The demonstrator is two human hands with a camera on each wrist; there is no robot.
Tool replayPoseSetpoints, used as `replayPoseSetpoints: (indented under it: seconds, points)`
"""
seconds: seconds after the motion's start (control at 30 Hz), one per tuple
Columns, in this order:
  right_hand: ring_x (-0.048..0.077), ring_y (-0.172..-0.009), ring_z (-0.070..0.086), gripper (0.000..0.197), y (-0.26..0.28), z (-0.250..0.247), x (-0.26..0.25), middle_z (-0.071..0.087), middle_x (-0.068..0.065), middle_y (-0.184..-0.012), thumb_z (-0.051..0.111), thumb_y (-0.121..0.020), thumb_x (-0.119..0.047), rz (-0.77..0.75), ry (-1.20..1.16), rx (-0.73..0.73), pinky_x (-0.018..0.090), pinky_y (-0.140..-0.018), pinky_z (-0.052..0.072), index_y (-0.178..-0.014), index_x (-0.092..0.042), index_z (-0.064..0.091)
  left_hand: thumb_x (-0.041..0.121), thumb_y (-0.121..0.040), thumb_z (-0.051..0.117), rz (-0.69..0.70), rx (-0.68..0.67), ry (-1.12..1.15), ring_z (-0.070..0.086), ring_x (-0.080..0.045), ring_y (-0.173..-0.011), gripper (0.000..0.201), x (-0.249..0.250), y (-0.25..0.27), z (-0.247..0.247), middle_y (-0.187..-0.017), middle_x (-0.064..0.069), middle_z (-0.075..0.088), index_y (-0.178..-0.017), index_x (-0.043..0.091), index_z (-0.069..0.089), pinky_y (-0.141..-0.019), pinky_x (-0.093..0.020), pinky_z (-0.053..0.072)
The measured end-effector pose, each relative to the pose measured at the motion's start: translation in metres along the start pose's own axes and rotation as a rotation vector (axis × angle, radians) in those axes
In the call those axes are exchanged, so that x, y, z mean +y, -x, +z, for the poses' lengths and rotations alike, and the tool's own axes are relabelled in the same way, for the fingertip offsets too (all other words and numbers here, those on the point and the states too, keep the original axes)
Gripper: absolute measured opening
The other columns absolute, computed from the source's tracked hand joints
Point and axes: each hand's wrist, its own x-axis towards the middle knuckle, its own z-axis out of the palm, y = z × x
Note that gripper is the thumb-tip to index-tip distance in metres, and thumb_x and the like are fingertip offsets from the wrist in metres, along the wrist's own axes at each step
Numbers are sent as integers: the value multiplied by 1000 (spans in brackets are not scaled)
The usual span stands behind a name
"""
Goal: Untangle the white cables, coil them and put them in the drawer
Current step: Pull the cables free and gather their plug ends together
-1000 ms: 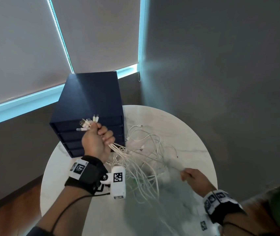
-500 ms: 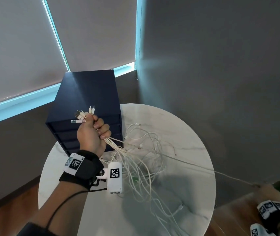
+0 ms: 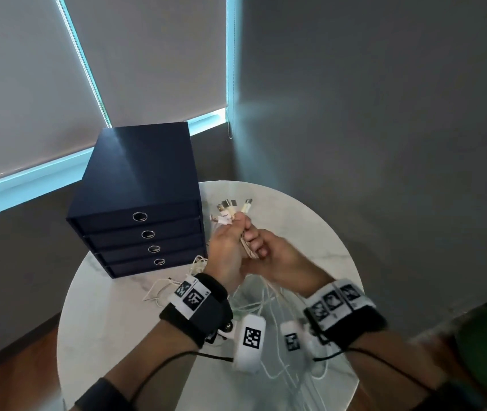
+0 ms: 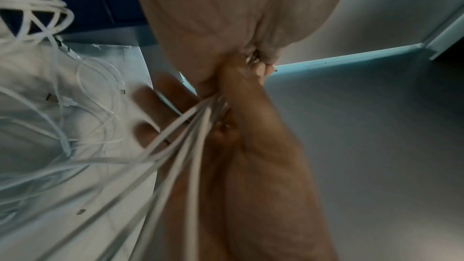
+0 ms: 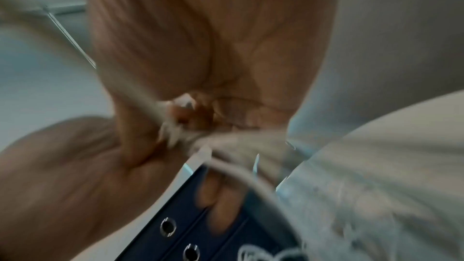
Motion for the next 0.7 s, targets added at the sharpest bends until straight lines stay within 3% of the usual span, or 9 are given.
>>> replayPoseSetpoints:
  seconds: [0.07,0.1,0.2,0.3,0.43,0.53,0.63,0.7]
  points:
    - [22,-54,54,15,0,19,9,57,6,-65,66,-89,-4,84,-53,-62,30,-50,50,-93,-13,54,27,-104,41,9,5,11,39,-13,-47,32,10,-3,-10,-58,2,37,-76,15,46,-51,-29,40]
    - [19,-47,48,11,3,23,19,54,3,-57,63,-93,-14,102,29,-64,27,-46,44,-86,-14,55,28,-105,40,26,4,13,38,-13,-47,32,18,-6,-19,-59,2,37,-76,16,45,-53,-30,40]
    - [8,-53,49,28,8,12,62,55,-5,-61,57,-97,-33,66,445,-30,29,-55,43,-76,-15,63,28,-107,35,63,34,-14,36,-13,-47,36,38,-10,-47,-59,3,36,-74,17,43,-54,-30,42]
    - [-5,-55,52,29,13,-13,95,56,-11,-61,55,-96,-40,141,630,72,22,-63,43,-72,-27,63,28,-107,34,42,82,32,37,-14,-47,36,38,-9,-62,-59,2,37,-74,17,43,-56,-31,42]
    - [7,-52,45,44,27,-50,124,45,-9,-56,51,-94,-54,304,805,88,25,-63,39,-61,-25,46,30,-107,33,-6,129,107,29,-10,-42,37,37,-9,-74,-52,7,33,-74,18,44,-46,-25,36]
    - [4,-47,44,47,42,-71,133,48,-7,-57,49,-93,-59,366,815,122,21,-49,36,-62,-23,48,32,-108,33,-44,138,122,24,-7,-38,39,43,-8,-77,-49,9,30,-73,19,43,-37,-20,27]
    - [7,-55,48,45,53,-92,134,51,-7,-59,49,-94,-57,376,916,157,17,-51,34,-62,-24,50,33,-108,32,-92,139,81,22,-5,-36,39,45,-9,-76,-48,10,28,-72,19,43,-33,-18,21]
    - [16,-65,58,42,59,-108,136,55,-5,-61,51,-94,-52,401,957,191,23,-57,39,-62,-25,54,33,-107,32,-146,141,26,21,-4,-36,39,45,-9,-76,-50,9,27,-73,19,43,-32,-17,19]
